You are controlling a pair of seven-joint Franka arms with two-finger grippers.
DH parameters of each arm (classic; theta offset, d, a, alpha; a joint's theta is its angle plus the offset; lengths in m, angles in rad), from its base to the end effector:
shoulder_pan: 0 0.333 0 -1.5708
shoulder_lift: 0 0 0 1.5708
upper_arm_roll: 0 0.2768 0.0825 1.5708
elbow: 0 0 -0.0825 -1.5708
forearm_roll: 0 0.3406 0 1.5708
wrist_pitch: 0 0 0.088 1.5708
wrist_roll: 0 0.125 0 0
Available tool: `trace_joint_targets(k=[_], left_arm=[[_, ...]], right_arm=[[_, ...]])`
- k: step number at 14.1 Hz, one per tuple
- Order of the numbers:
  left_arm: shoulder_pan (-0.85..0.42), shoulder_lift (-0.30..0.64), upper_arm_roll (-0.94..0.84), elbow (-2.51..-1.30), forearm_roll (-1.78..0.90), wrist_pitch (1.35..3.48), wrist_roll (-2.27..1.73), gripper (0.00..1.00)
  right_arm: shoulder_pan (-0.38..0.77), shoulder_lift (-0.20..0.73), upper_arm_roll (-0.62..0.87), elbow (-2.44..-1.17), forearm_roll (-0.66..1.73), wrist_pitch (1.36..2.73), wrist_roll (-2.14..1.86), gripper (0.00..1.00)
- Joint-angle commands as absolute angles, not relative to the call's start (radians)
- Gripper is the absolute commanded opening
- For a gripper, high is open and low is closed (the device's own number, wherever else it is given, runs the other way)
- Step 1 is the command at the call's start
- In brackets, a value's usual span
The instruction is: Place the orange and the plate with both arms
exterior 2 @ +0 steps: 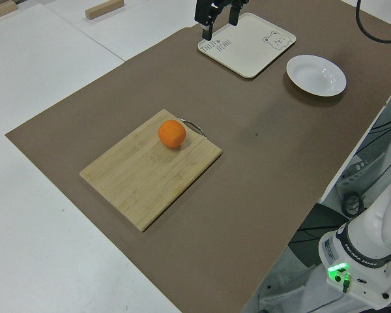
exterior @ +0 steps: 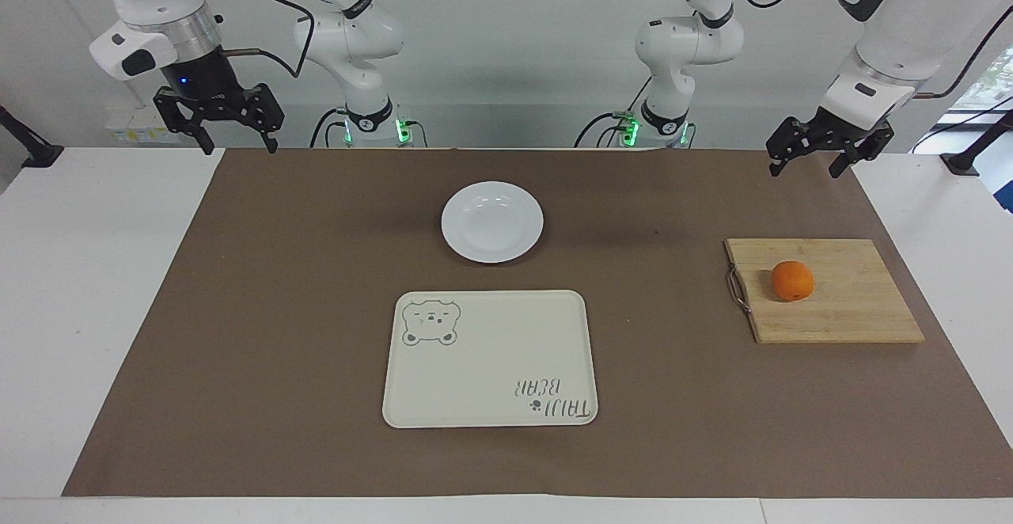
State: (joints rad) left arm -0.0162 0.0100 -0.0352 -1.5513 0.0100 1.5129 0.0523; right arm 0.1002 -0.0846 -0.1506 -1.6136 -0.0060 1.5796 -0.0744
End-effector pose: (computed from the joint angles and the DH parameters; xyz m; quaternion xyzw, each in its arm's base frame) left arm 0.5063 -0.0247 0.5656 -0.9984 0.0516 0.0242 0.0048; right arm 0.4893 -0.0284 0.5916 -0.9996 -0.0121 -0.0250 0.0018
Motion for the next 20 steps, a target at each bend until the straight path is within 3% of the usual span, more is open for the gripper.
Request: trace_joint_targets(k=[1,11,20], left_arm=[[-0.008,0.012,-0.037,-1.539,0.017,1.491,0.054,1.00],[-0.005,-0.003,-0.028,-1.574,0.015,1.512,0.057,1.00],[0.080,-0.021,-0.026,-1.654,0.015,1.592,0.130,1.00]], right_arm=[[0.104,-0.092,-0.149,-1.623,-0.017,1.582,-0.092,1.00],[0.104,-0.094,-0.146,-1.629,-0.017,1.585,-0.130,1.00],[0.097,-0.097,-0.146,-1.637,-0.014,1.578,-0.147,1.00]])
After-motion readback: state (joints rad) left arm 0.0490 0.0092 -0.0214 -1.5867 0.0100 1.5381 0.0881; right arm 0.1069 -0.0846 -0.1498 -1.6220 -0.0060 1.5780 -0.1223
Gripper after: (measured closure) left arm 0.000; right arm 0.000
